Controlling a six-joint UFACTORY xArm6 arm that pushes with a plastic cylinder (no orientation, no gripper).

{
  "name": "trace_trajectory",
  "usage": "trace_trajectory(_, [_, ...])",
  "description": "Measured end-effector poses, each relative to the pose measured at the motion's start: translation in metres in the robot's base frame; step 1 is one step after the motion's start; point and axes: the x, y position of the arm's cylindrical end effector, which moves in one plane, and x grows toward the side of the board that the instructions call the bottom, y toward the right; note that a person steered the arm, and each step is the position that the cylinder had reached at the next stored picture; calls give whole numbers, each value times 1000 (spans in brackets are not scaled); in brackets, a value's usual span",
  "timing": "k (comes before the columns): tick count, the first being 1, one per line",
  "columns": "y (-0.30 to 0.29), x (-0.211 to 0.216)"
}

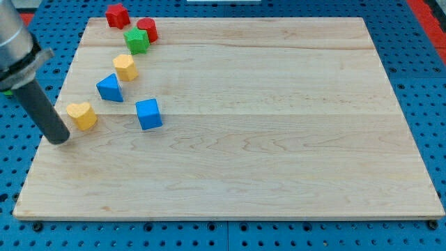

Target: Move the yellow heart into the blue triangle

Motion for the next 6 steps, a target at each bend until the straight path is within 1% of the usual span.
trace_trajectory(1, [36, -24])
trace_trajectory(2, [53, -20])
trace_trajectory(3, [60, -3])
trace_trajectory(4, [76, -15])
trace_trajectory(5, [76, -53])
trace_trajectory(6, [69, -60])
